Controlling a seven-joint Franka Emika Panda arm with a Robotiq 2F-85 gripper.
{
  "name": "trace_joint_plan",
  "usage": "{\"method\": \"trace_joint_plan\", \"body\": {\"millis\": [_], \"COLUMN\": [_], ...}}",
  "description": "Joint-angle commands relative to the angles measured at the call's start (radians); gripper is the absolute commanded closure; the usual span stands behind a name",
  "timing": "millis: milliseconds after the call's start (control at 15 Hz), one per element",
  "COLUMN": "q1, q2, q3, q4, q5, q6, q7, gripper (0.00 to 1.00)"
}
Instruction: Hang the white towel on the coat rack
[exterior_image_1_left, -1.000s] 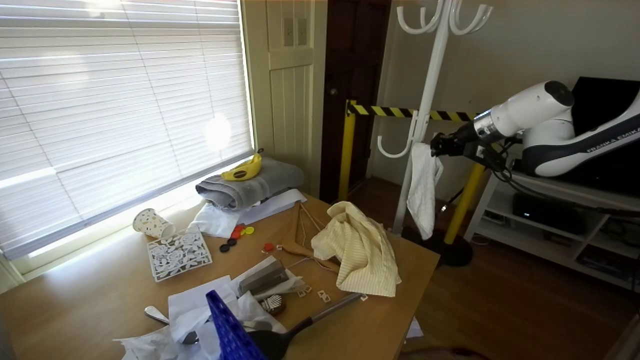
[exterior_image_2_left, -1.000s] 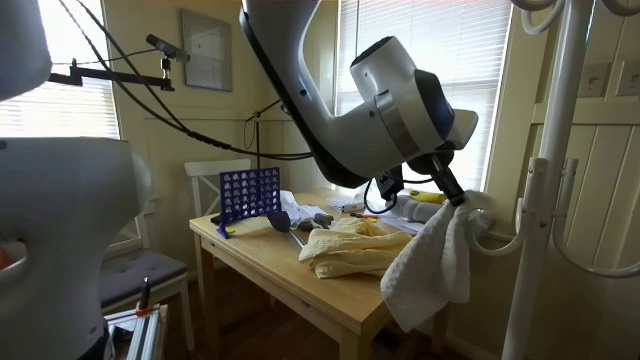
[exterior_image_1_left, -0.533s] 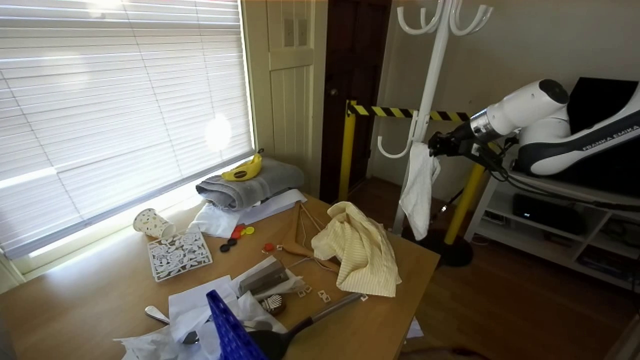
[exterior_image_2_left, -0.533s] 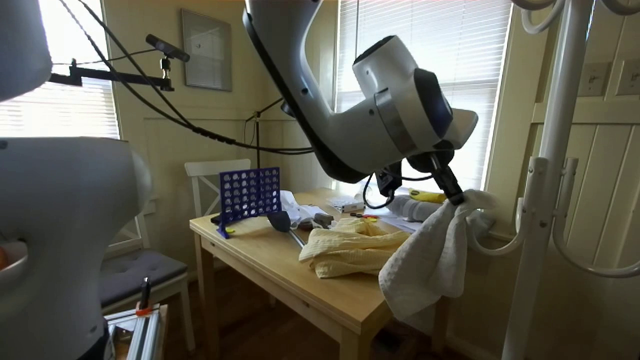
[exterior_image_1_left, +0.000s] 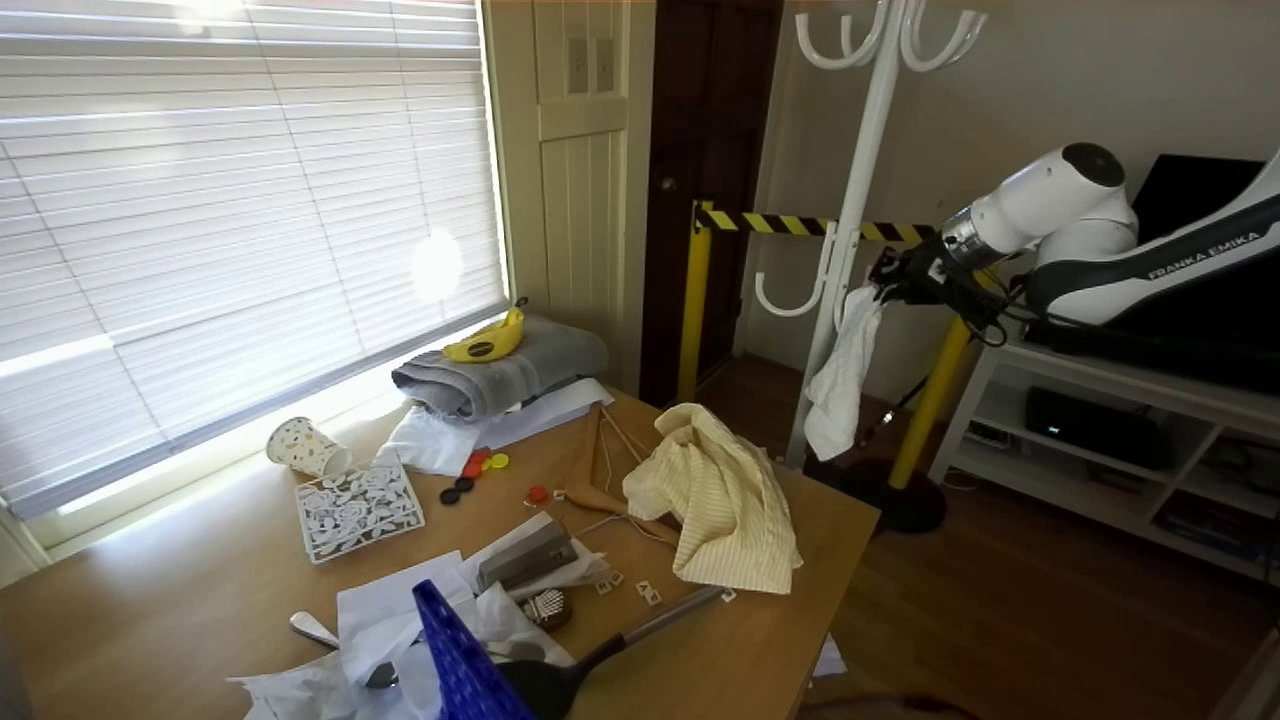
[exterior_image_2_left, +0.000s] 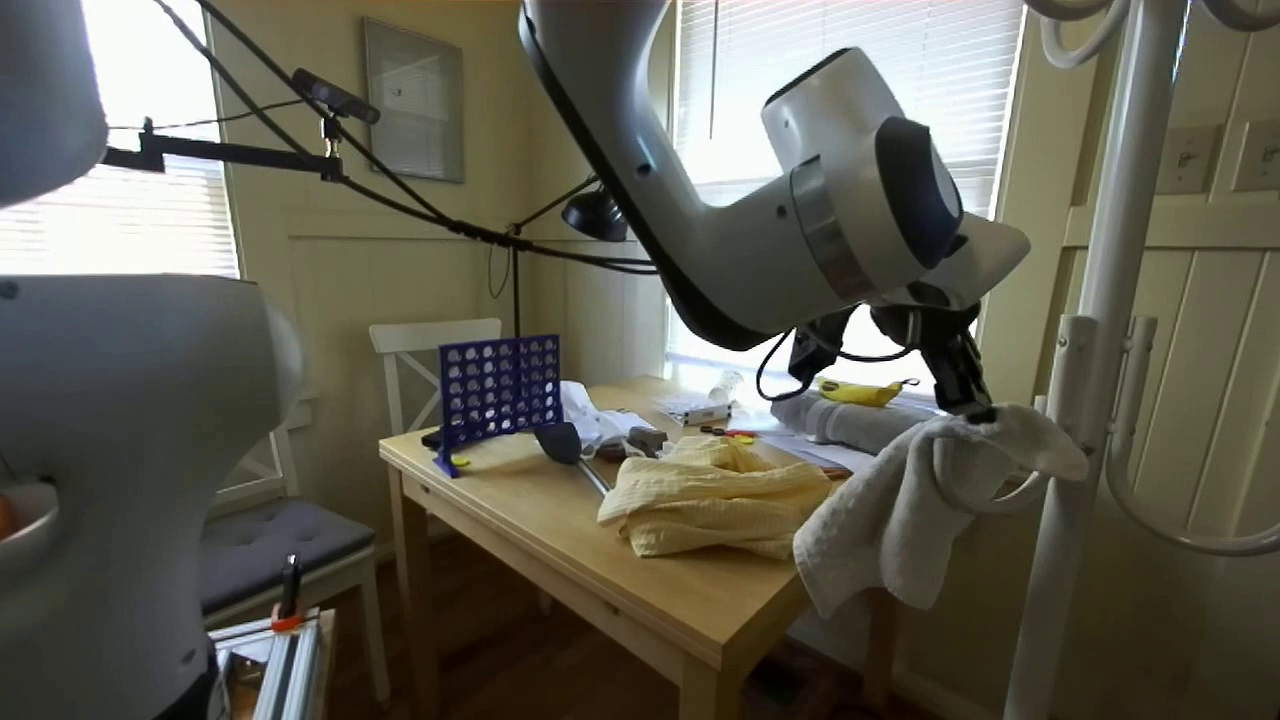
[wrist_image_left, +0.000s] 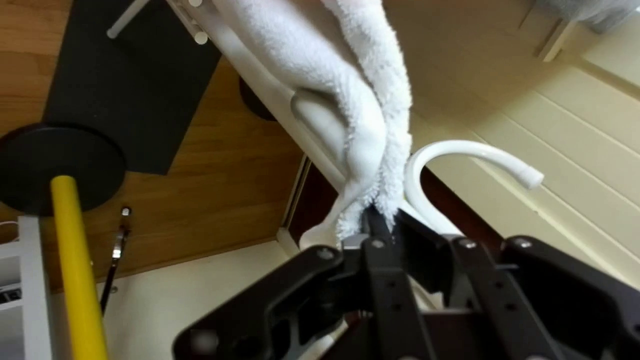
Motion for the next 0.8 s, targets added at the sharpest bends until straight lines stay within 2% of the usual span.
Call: {"method": "trace_joint_plan", "body": {"millis": [0, 400, 733], "q1": [-0.003, 0.006, 0.029], "q2": [-0.013, -0.004, -0.037], "q3": [-0.050, -0.156, -0.155], "q4": [0.003, -0.034, -0.028], "q5": [0.040, 0.041, 0.051], "q6": [-0.027, -0.101, -0.187], "q7": [0.103, 0.303, 0.380], "gripper": [0.98, 0.98, 0.98]}}
